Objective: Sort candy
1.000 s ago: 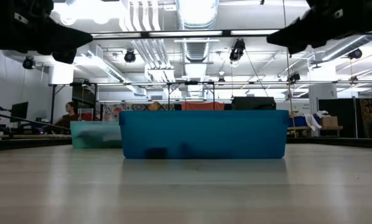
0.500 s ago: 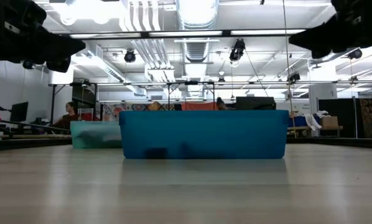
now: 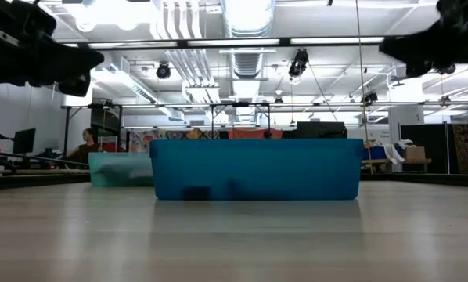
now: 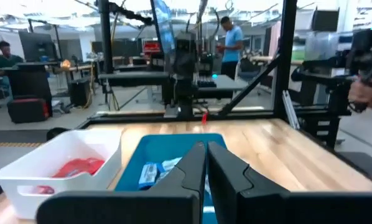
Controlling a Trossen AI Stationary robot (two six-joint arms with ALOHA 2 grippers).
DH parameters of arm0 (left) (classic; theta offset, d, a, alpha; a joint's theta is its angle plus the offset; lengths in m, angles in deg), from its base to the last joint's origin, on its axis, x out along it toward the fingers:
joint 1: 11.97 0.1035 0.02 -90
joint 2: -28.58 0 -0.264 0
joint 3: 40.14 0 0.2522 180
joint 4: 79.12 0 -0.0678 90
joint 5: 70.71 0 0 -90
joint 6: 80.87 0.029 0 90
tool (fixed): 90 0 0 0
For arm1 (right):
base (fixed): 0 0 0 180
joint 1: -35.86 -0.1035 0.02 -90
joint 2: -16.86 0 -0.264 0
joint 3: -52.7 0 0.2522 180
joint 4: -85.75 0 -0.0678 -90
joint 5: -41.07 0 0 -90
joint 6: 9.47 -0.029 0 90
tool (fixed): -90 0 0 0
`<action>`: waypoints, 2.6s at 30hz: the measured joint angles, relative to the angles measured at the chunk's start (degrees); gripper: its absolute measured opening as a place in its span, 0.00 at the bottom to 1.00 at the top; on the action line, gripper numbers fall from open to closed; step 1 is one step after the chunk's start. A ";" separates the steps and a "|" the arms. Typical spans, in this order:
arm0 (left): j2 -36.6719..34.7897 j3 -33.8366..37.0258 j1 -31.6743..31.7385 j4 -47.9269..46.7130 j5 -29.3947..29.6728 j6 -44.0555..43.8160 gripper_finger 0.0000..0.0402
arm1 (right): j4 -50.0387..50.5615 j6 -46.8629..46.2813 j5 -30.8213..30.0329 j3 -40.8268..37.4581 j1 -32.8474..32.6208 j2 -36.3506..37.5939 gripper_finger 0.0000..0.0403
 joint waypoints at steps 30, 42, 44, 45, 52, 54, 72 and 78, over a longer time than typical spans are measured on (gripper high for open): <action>3.58 -0.13 0.00 -1.30 11.99 -0.39 0.00 | -5.65 -9.58 1.14 -5.77 0.33 -1.41 0.15; 5.12 -0.11 0.00 -0.87 12.01 -0.39 0.00 | -5.63 -9.55 1.14 -5.79 0.33 -1.45 0.15; 5.35 -0.11 0.00 -0.86 12.01 -0.38 0.00 | -5.61 -9.58 1.15 -5.81 0.33 -1.41 0.15; 5.44 -0.11 0.00 -0.83 12.01 -0.39 0.00 | -5.63 -9.58 1.14 -5.81 0.33 -1.41 0.15; 5.96 -0.09 0.00 -0.75 12.01 -0.39 0.00 | -5.61 -9.58 1.14 -5.81 0.33 -1.46 0.16; 5.98 -0.09 0.00 -0.73 12.01 -0.39 0.00 | -5.62 -9.56 1.14 -5.81 0.33 -1.46 0.16; 5.98 -0.09 0.00 -0.56 12.01 -0.39 0.00 | -5.61 -9.58 1.14 -5.83 0.33 -1.46 0.16; 5.98 -0.09 0.00 -0.54 12.01 -0.39 0.00 | -5.61 -9.58 1.14 -5.85 0.33 -1.46 0.16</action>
